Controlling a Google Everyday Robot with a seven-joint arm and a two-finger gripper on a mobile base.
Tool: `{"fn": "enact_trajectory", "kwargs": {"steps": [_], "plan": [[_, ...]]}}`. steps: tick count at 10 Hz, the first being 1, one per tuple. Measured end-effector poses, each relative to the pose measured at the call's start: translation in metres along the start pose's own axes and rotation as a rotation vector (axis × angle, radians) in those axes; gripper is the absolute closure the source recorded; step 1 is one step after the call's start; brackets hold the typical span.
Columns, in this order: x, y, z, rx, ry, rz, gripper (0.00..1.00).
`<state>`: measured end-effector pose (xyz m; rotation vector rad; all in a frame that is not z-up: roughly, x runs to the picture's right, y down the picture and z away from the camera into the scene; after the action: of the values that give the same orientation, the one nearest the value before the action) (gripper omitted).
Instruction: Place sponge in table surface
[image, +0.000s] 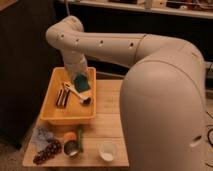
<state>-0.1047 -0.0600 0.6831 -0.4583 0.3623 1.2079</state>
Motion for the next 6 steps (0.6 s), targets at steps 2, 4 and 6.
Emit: {"fn": "enact_trajectory", "kwargs": {"steps": [2, 4, 6], "plan": [[0.022, -0.045, -0.005, 0.009, 0.001, 0.080, 1.00], [0.053, -0.091, 0.009, 0.002, -0.015, 0.181, 1.00], [0.083, -0.128, 0.026, -0.008, -0.020, 0.273, 1.00]]}}
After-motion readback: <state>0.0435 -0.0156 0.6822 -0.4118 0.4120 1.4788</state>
